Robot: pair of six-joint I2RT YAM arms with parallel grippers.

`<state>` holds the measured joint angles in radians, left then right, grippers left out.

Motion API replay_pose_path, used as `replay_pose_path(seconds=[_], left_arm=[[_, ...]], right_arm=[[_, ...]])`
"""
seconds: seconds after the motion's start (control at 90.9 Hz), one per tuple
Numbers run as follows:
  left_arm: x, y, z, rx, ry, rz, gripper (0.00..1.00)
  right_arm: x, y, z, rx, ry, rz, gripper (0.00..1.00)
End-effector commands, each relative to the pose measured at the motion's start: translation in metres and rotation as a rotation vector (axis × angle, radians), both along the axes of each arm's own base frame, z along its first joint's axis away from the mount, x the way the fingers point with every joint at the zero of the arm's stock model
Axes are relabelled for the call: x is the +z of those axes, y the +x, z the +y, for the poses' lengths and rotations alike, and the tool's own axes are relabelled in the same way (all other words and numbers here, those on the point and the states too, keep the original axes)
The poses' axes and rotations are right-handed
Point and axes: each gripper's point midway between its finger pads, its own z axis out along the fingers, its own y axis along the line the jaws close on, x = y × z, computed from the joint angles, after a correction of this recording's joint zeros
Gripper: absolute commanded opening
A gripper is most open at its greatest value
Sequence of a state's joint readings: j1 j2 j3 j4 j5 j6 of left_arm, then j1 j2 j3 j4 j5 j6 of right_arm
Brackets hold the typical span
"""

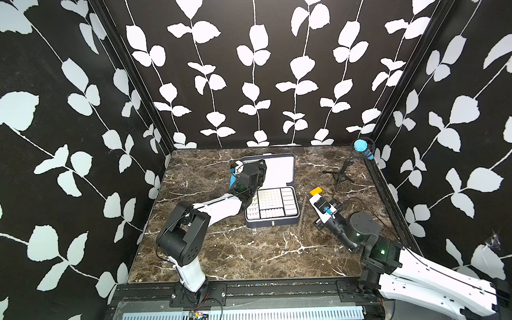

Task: Put jewelry chain into jewelry box
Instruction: Open the fastener on the jewelry box.

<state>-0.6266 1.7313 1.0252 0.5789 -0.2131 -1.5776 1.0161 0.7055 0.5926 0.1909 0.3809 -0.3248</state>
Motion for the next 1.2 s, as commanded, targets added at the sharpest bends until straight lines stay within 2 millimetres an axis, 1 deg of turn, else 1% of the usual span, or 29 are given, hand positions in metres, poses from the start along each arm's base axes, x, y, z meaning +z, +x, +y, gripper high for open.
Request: replay_pose_path(seconds=[0.0,0.253,0.418,0.99,1.089,1.133,1.188], left_arm=[[-0.021,-0.008,-0.003,-0.045,0.065,0.059,0.26],[-0.032,-0.018,0.001,-0.054,0.091,0.091,0.22],[-0.035,-0.023,0.005,-0.052,0.101,0.098,0.21],[-0.043,-0.028,0.008,-0.058,0.118,0.111,0.19],[-0.039,-0.028,0.007,-0.061,0.106,0.099,0.2],[-0.034,-0.027,0.006,-0.066,0.106,0.087,0.22],[-0.025,-0.026,0.005,-0.071,0.102,0.069,0.26]], right_arm=[[0.012,0.0,-0.003,-0.006,0.057,-0.027,0.0],[0.012,0.0,-0.003,-0.008,0.056,-0.027,0.0],[0.012,0.0,-0.003,-0.005,0.06,-0.027,0.0],[0.013,-0.001,-0.004,-0.004,0.061,-0.027,0.0],[0.013,0.0,-0.004,-0.005,0.061,-0.026,0.0],[0.014,-0.001,-0.004,-0.004,0.062,-0.026,0.0],[0.015,-0.001,-0.004,-0.003,0.063,-0.027,0.0]])
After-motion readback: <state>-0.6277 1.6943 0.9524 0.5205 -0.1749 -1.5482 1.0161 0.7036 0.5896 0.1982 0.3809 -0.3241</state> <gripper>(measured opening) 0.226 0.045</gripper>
